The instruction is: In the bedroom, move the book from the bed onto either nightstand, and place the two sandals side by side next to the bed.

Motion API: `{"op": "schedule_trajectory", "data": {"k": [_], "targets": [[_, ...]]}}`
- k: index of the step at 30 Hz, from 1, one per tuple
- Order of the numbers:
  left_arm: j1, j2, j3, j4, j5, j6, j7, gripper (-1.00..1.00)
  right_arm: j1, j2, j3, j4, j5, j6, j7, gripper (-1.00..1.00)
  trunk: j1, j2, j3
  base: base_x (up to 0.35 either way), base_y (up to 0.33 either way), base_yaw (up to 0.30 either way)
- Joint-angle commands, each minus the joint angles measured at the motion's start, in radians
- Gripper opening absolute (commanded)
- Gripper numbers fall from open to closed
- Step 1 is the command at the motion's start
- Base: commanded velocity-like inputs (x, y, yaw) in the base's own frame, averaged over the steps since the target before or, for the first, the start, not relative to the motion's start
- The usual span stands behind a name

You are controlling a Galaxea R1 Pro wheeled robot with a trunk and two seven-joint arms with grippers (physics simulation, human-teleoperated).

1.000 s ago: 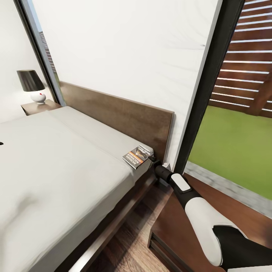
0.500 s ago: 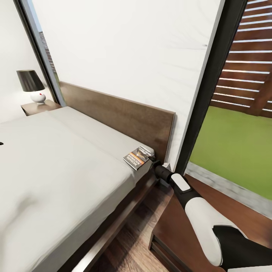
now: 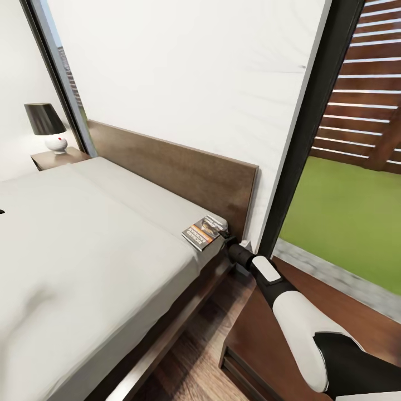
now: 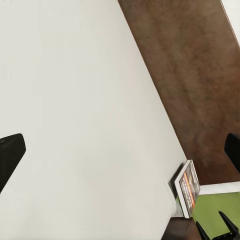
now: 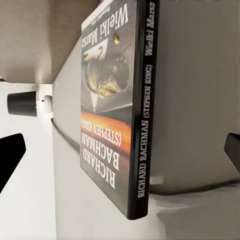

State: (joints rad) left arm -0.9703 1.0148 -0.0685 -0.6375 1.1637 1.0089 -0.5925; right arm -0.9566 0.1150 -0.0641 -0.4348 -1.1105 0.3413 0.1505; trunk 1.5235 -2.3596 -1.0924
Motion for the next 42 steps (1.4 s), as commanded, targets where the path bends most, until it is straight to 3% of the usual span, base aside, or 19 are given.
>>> {"op": "schedule_trajectory", "data": {"k": [1,42], "targets": [[-0.002,0.001,-0.006,0.002,-0.002,0.000,-0.009,1.00,-0.001,0.001,-0.007,0.000,-0.003,0.006,0.001,1.00,0.000,0.000,-0.001,0.000,0.000,0.000],[-0.002,0.001,-0.008,0.009,-0.002,0.000,-0.009,1.00,-0.001,0.000,-0.009,0.015,-0.005,0.011,0.024,1.00,0.000,0.000,-0.001,0.021,0.006,0.000]]}}
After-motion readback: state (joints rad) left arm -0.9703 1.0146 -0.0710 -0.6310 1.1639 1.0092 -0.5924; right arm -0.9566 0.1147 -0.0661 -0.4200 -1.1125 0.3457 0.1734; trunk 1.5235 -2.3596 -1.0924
